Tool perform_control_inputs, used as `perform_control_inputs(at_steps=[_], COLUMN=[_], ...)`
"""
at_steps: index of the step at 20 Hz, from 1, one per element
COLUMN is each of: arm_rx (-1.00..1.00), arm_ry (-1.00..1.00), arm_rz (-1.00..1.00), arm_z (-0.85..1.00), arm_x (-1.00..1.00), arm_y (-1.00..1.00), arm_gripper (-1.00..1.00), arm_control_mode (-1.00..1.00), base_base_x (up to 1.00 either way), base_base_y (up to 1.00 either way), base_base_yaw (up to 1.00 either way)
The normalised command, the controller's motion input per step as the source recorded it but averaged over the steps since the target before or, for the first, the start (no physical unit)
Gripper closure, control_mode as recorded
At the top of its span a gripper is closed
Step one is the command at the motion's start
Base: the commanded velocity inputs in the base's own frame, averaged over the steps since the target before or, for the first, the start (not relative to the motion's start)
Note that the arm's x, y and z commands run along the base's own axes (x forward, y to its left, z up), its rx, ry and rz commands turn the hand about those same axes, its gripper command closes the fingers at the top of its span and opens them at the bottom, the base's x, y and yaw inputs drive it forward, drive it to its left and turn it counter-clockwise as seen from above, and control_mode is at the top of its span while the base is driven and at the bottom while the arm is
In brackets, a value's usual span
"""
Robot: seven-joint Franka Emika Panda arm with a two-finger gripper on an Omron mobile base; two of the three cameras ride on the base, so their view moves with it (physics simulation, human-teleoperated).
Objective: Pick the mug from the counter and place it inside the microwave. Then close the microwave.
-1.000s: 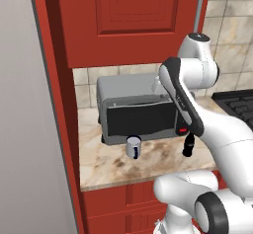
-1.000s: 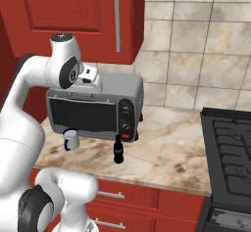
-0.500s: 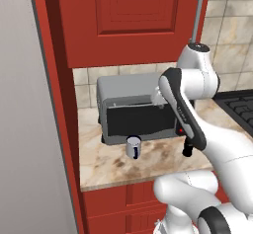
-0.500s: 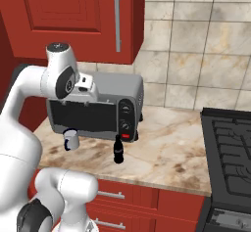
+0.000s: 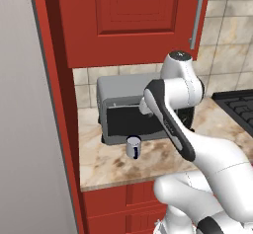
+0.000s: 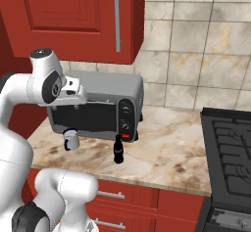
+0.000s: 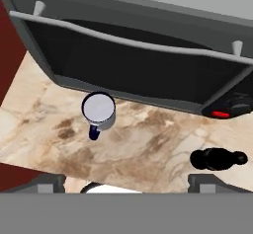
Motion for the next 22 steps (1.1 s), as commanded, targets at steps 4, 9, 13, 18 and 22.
perform_control_inputs(at_steps=[4,9,13,18,22], arm_rx=[-0.06,-0.01,0.01,0.04,0.02], arm_ry=[0.08,0.09,0.04,0.0,0.0], arm_rz=[0.0,0.0,-0.02,-0.02,-0.02], arm_z=[-0.01,-0.11,-0.16,-0.21,-0.29], arm_x=[0.0,-0.08,-0.09,-0.06,-0.01], arm_y=[0.28,0.29,0.16,0.11,0.07], arm_gripper=[-1.0,-1.0,-1.0,-1.0,-1.0], arm_control_mode=[-1.0,-1.0,-1.0,-1.0,-1.0], base_base_x=[0.0,0.0,0.0,0.0,0.0], base_base_y=[0.0,0.0,0.0,0.0,0.0], base_base_yaw=[0.0,0.0,0.0,0.0,0.0])
